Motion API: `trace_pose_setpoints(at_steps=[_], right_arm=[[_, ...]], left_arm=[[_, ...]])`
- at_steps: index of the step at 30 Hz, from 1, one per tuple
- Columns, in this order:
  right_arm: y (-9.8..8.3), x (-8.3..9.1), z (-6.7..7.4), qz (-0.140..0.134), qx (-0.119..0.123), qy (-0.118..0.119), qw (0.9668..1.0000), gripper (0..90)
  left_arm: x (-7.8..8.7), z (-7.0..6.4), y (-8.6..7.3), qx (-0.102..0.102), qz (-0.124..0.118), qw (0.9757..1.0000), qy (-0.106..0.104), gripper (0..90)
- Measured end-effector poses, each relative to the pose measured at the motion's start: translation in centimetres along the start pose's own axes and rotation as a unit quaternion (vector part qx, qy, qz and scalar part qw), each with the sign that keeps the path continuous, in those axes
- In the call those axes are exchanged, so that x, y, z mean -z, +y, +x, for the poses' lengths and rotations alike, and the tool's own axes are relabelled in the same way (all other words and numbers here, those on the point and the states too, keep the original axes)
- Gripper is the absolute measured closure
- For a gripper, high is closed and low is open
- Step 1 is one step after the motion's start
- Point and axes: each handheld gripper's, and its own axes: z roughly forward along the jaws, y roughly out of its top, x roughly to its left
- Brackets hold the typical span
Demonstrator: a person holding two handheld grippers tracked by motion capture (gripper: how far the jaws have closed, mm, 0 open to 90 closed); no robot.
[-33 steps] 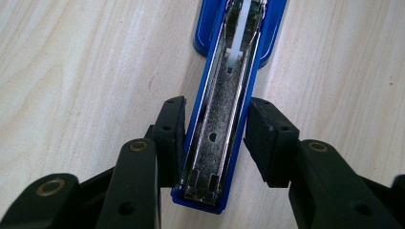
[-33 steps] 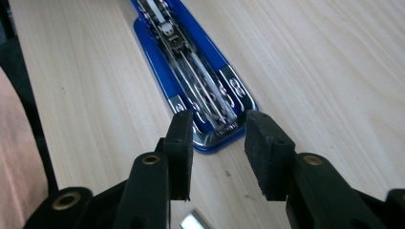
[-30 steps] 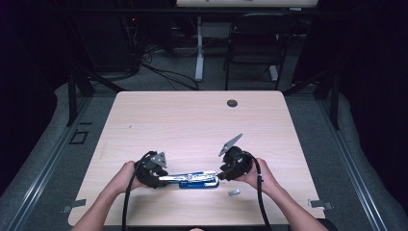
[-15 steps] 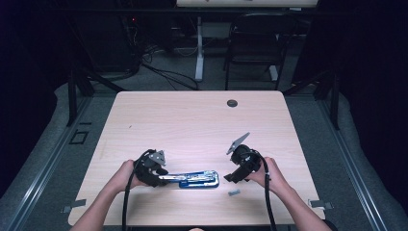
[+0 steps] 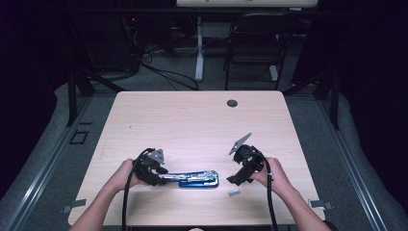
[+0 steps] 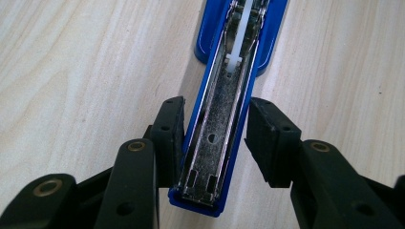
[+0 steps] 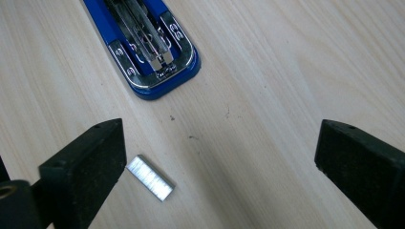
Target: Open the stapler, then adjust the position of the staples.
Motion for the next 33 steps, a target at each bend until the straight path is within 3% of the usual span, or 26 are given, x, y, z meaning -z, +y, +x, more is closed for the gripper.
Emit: trace_pose_setpoints(at_steps=[4, 10, 14, 22, 26, 29, 33], right_arm=[[-0.2, 0.4, 1.0, 0.019, 0.017, -0.026, 0.9993, 0.0], [-0.7, 0.6, 1.8, 0.014, 0.023, -0.026, 0.9993, 4.6], [-0.6, 0.8, 2.1, 0.019, 0.041, -0.033, 0.9984, 9.6], [-0.8, -0.4, 2.1, 0.041, 0.057, -0.019, 0.9974, 12.6], [-0.9, -0.2, 2.1, 0.032, 0.072, -0.019, 0.9967, 14.7], [-1.0, -0.3, 2.2, 0.017, 0.077, -0.004, 0.9968, 15.9], [-0.8, -0.6, 2.5, 0.023, 0.091, 0.01, 0.9955, 16.5]], left_arm=[[0.0, 0.2, 0.0, 0.003, -0.003, 1.0, -0.002, 58.0], [0.0, 0.2, 0.0, 0.002, -0.002, 1.0, -0.001, 57.7], [0.0, 0.3, 0.0, 0.002, -0.003, 1.0, -0.004, 57.7], [-0.1, 0.4, 0.1, 0.001, -0.002, 1.0, -0.008, 57.8], [-0.1, 0.3, 0.1, 0.002, -0.001, 1.0, -0.008, 57.8], [-0.1, 0.4, 0.1, 0.002, -0.001, 1.0, -0.01, 57.8], [-0.1, 0.5, 0.1, 0.001, 0.0, 1.0, -0.009, 57.8]])
